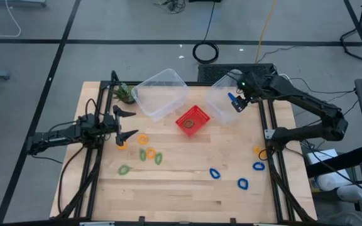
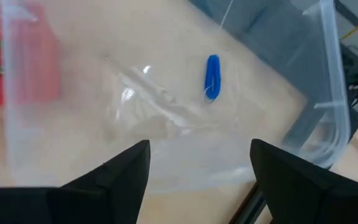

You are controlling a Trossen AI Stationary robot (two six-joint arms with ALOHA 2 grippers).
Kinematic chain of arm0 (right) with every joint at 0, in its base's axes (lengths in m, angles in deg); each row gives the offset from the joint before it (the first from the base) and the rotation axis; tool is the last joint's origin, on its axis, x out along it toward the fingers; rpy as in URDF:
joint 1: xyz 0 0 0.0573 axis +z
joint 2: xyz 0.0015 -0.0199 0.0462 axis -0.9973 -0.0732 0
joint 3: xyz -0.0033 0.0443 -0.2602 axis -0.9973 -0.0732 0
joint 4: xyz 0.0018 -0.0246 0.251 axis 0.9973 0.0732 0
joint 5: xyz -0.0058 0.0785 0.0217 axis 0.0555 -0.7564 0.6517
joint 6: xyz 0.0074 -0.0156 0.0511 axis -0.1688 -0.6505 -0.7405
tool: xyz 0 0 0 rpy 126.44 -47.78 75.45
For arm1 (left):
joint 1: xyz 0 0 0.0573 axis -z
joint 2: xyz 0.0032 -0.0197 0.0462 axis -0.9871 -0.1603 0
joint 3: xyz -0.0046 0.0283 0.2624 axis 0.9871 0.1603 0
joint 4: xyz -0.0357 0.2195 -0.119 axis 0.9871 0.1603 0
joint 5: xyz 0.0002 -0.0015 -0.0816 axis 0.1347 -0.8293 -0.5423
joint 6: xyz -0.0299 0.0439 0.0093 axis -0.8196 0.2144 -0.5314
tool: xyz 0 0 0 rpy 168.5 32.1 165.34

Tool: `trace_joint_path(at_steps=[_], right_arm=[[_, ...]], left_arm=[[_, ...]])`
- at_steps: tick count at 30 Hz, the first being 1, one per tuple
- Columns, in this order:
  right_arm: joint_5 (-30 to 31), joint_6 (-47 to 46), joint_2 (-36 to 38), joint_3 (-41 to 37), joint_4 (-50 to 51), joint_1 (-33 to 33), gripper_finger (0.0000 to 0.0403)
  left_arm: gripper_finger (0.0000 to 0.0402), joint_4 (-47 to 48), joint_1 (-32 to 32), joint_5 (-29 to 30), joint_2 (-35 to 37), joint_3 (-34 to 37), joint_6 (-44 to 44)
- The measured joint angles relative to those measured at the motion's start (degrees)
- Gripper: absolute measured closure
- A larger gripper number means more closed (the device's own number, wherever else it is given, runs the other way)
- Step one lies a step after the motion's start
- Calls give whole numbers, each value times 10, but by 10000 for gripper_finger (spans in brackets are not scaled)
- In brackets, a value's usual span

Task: Sort spring keychains
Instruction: Put the blue spring keychain into the right transparent bin

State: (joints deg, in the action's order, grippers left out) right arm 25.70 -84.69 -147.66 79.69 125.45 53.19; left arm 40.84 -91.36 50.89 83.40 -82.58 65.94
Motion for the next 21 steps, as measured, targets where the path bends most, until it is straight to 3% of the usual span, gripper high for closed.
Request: trace_joint_path(at_steps=[12, 21], right_arm=[[-15, -150, 45, 0, 90, 128, 138], [-31, -237, 62, 0, 100, 271, 138]], left_arm=[[7, 0, 0, 0, 0, 0, 0], [7, 0, 0, 0, 0, 0, 0]])
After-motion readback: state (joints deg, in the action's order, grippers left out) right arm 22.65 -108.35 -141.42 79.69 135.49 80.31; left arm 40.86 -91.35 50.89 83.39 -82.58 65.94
